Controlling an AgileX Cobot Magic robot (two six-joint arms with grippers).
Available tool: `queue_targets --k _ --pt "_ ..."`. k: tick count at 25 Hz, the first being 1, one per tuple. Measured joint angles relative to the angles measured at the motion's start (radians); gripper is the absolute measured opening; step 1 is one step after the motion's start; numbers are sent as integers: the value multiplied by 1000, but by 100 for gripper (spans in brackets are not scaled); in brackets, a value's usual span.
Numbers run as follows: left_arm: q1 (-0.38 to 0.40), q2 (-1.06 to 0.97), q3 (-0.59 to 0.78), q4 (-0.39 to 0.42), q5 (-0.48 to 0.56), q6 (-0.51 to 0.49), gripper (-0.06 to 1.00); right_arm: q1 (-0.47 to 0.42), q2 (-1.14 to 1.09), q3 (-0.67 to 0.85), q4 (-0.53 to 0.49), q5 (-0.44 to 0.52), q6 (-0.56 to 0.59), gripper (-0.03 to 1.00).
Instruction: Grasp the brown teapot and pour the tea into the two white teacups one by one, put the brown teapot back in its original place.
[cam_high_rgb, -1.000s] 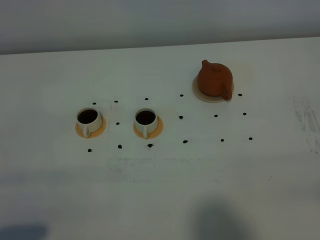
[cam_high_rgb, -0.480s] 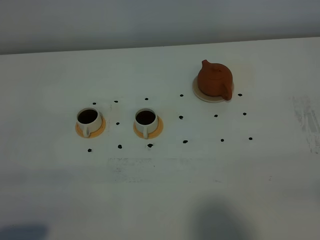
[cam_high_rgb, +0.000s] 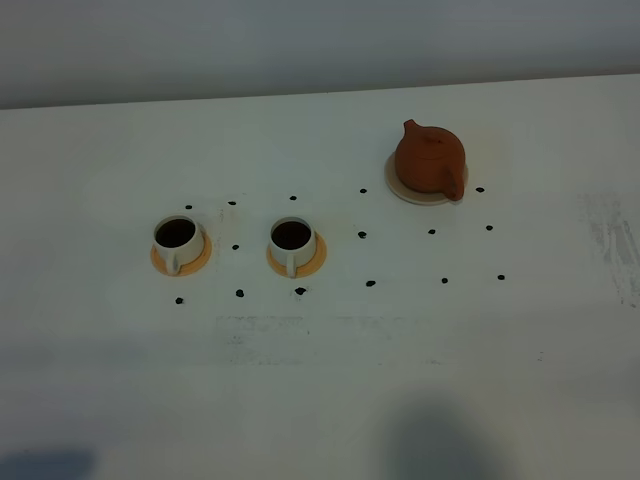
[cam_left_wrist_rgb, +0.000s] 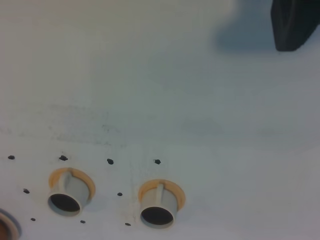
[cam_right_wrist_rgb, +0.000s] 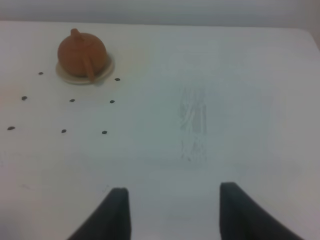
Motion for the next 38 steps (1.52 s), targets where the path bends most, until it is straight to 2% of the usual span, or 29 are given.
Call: queue_targets --k 38 --pt "0 0 0 0 0 0 33 0 0 0 0 0 0 40"
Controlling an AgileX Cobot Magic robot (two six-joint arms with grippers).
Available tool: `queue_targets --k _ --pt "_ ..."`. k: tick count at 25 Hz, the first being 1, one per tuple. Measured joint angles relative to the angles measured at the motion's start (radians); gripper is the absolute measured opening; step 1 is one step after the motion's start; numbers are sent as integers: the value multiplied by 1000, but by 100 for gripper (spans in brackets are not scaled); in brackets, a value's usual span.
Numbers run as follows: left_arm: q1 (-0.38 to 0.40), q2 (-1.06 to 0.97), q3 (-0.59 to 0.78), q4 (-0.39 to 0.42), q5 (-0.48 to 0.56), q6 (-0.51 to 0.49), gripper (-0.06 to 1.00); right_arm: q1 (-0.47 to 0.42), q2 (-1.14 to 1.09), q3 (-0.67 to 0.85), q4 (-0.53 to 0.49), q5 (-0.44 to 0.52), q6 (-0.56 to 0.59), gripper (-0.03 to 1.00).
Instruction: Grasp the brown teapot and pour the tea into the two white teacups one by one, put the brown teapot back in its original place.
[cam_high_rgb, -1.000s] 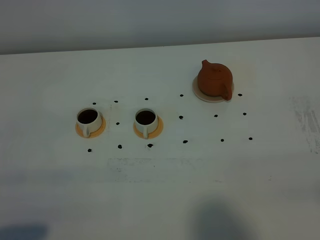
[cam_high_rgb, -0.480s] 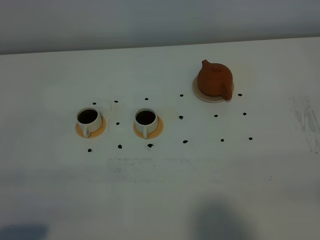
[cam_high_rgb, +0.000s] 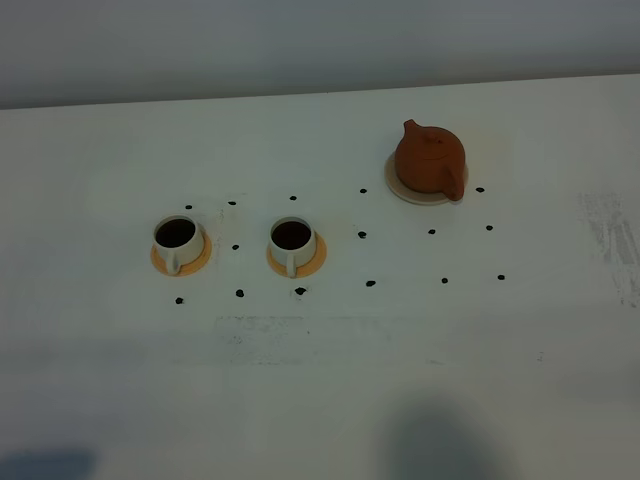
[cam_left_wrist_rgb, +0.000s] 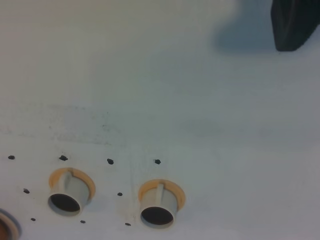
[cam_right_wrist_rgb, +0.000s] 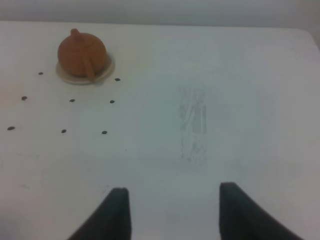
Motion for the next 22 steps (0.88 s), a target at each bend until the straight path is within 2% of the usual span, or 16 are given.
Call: queue_targets --k 22 --pt "0 0 0 0 0 -1 33 0 0 0 0 0 1 40"
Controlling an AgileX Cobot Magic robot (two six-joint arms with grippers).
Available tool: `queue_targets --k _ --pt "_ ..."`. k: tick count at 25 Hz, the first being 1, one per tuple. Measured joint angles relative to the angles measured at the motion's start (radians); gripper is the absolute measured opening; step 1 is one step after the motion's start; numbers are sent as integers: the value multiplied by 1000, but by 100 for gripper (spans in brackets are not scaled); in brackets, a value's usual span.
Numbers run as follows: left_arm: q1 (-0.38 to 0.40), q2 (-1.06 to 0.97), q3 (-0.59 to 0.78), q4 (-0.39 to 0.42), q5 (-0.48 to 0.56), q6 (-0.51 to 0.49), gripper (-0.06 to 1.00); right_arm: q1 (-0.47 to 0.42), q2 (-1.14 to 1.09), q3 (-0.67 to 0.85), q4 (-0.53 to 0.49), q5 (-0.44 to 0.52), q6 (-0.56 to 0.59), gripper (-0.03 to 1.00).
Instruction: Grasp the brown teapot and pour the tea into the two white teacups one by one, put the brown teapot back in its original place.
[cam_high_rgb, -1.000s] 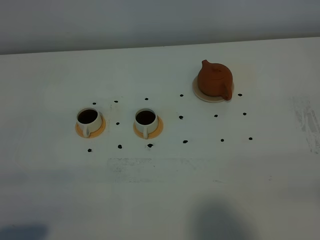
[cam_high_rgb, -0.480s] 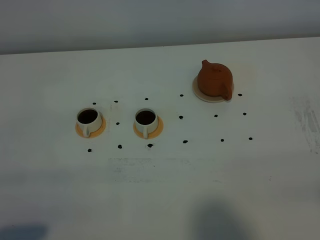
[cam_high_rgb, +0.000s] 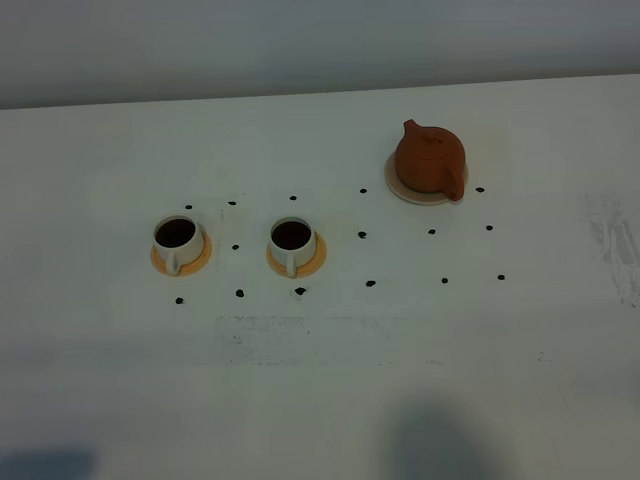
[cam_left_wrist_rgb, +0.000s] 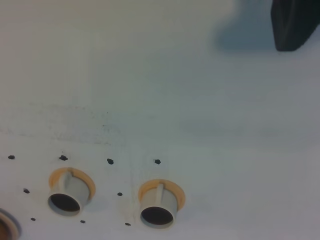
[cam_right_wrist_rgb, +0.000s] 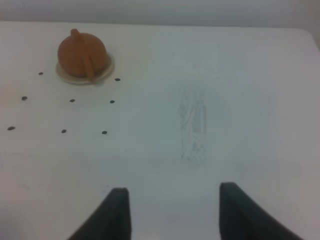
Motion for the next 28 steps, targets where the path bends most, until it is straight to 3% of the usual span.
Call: queue_targets --k 28 --pt "0 0 0 0 0 1 33 0 0 0 0 -1 0 40"
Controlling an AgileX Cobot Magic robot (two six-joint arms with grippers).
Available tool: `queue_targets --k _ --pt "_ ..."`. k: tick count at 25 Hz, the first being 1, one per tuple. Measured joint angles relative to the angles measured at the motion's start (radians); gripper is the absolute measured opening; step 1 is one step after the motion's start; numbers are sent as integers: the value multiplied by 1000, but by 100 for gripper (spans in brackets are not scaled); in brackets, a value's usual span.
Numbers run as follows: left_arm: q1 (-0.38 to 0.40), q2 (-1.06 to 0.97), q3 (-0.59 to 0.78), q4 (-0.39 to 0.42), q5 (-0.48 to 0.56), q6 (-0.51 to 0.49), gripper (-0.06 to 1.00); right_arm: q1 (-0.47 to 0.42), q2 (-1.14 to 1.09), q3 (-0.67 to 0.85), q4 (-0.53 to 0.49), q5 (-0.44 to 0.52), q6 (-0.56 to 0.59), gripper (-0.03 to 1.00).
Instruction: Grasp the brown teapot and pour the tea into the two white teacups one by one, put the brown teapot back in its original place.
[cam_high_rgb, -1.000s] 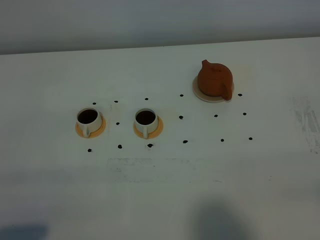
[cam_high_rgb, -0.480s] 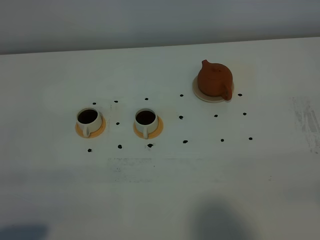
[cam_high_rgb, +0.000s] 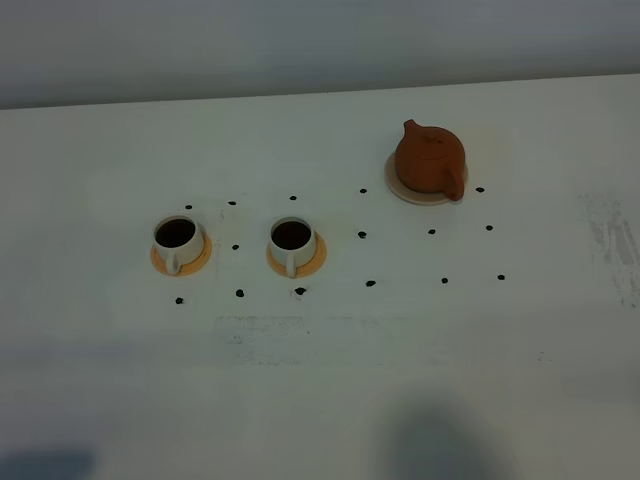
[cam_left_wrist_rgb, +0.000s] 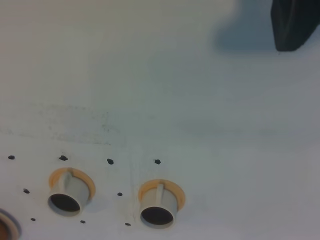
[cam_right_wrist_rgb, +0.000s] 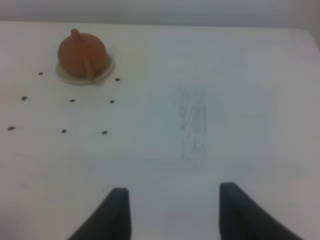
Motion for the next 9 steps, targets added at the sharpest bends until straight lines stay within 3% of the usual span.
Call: queue_targets --k 9 --pt "0 0 0 0 0 0 33 0 0 0 0 0 0 40"
